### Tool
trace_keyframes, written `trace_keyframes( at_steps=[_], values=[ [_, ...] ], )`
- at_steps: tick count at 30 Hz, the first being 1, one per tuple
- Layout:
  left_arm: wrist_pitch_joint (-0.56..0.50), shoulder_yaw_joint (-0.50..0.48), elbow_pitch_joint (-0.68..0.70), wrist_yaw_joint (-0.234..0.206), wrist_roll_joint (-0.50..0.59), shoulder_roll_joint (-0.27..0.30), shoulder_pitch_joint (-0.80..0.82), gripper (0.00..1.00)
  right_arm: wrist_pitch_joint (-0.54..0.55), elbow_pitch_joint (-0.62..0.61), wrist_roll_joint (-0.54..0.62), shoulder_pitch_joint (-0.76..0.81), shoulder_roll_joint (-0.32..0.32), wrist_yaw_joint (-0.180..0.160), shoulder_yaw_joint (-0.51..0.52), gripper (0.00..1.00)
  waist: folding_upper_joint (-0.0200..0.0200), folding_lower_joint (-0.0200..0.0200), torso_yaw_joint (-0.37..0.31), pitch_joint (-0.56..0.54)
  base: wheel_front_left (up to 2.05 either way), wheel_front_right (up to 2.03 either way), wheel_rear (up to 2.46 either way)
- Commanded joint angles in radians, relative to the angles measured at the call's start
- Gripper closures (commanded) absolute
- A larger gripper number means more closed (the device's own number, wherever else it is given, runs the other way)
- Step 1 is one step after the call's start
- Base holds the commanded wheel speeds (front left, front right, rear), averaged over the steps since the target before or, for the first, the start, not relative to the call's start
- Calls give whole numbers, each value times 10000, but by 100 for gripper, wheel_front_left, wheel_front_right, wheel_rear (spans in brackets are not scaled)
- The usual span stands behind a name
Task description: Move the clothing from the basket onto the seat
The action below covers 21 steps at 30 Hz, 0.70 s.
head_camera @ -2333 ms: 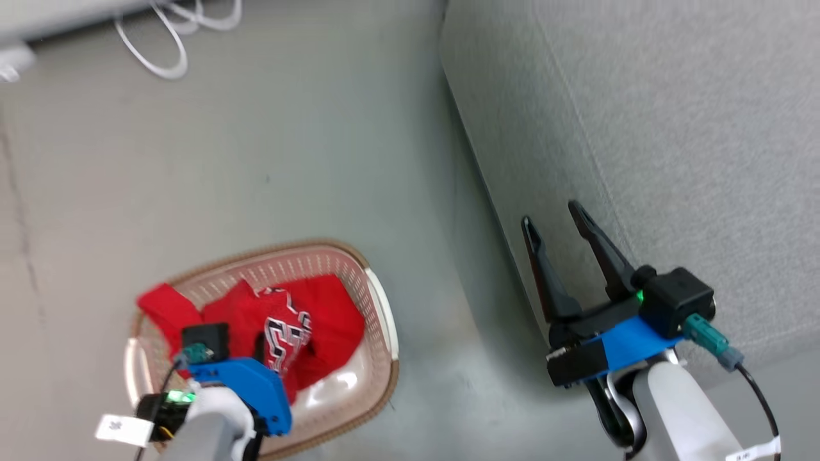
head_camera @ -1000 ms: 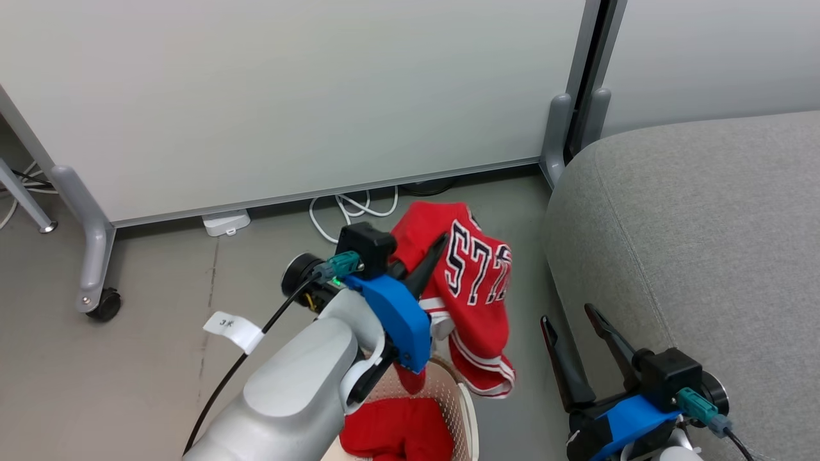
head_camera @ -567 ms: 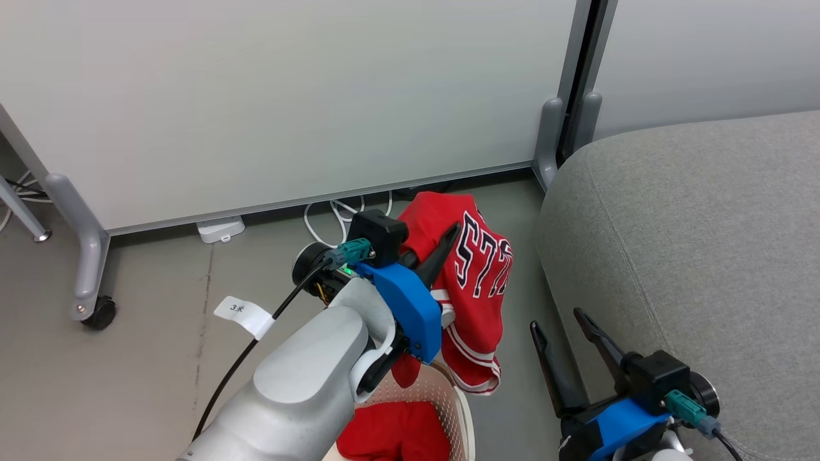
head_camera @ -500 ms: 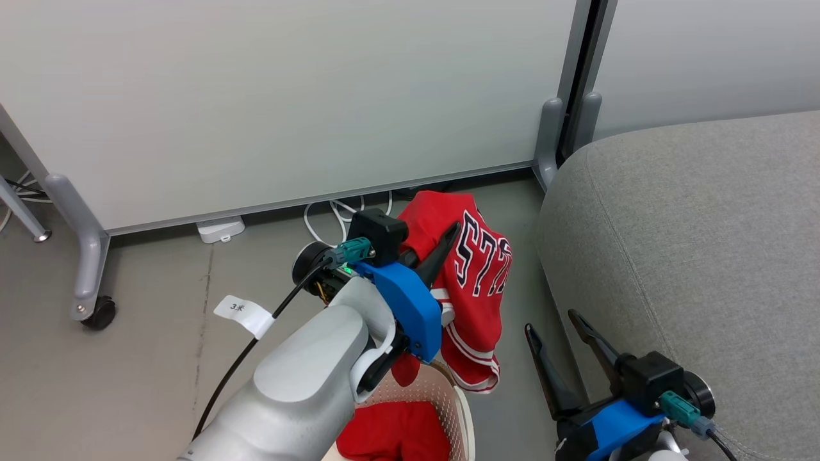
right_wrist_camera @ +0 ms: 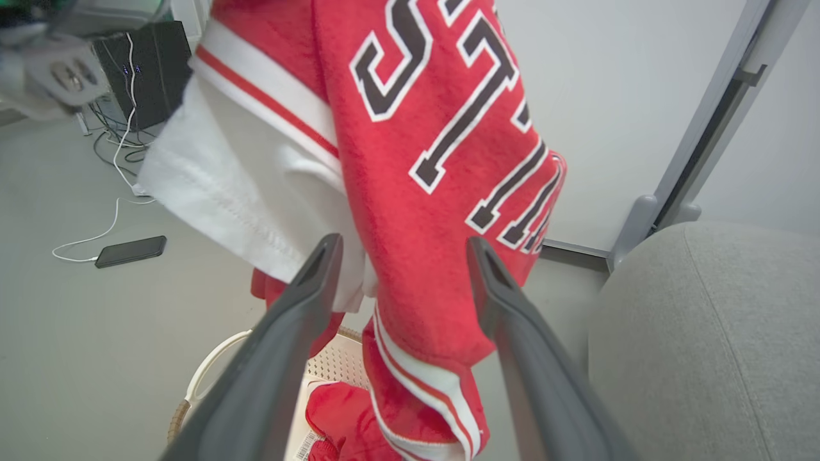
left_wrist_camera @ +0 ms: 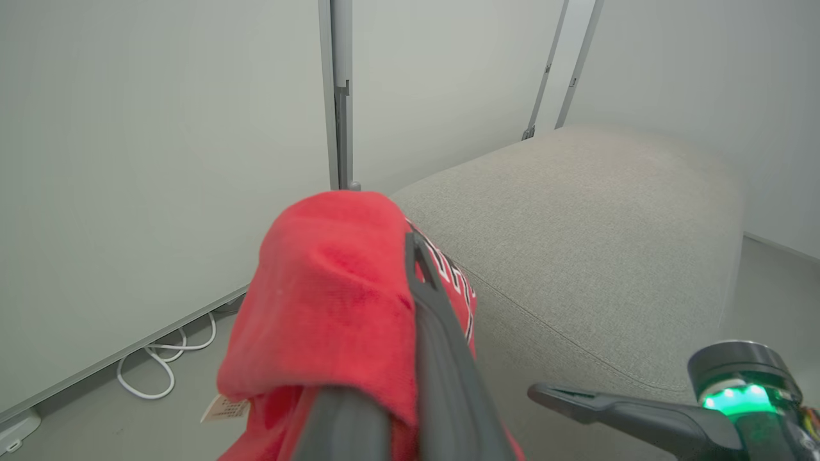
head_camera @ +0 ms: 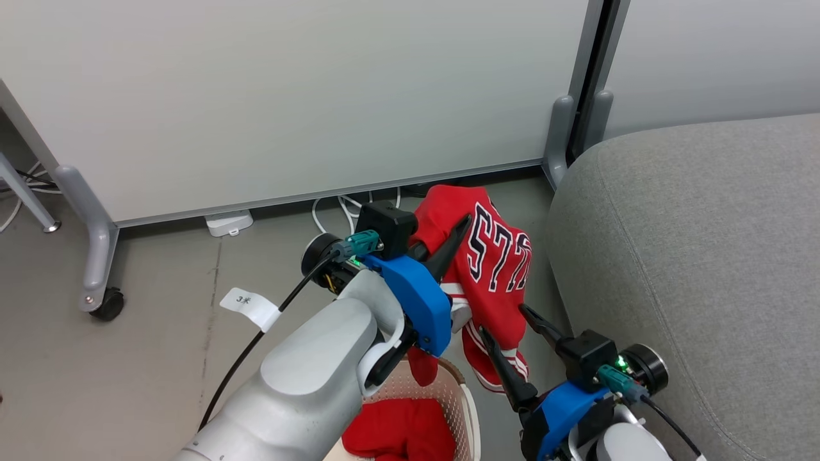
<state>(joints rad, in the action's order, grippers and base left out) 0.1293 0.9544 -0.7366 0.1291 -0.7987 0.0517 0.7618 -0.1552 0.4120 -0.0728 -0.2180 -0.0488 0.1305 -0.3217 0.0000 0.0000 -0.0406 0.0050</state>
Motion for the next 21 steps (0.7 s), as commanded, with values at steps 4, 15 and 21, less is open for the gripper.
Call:
trace_keyframes(
  at_steps=[4, 15, 21],
  values=[
    [-11, 268, 285, -3, -219, -13, 203, 100, -163, 906, -112, -794, -30, 5, -101, 0, 0, 0, 144, -29, 0, 0, 0],
    [-62, 973, 924, -285, -754, -12, 367, 100, -725, 2420, -1078, -1902, -27, 5, -618, 0, 0, 0, 393, -90, 0, 0, 0],
    [-20, 1279, 1088, -392, -1020, -11, 453, 100, -937, 2919, -1419, -2290, -27, 5, -697, 0, 0, 0, 410, -111, 0, 0, 0]
  ],
)
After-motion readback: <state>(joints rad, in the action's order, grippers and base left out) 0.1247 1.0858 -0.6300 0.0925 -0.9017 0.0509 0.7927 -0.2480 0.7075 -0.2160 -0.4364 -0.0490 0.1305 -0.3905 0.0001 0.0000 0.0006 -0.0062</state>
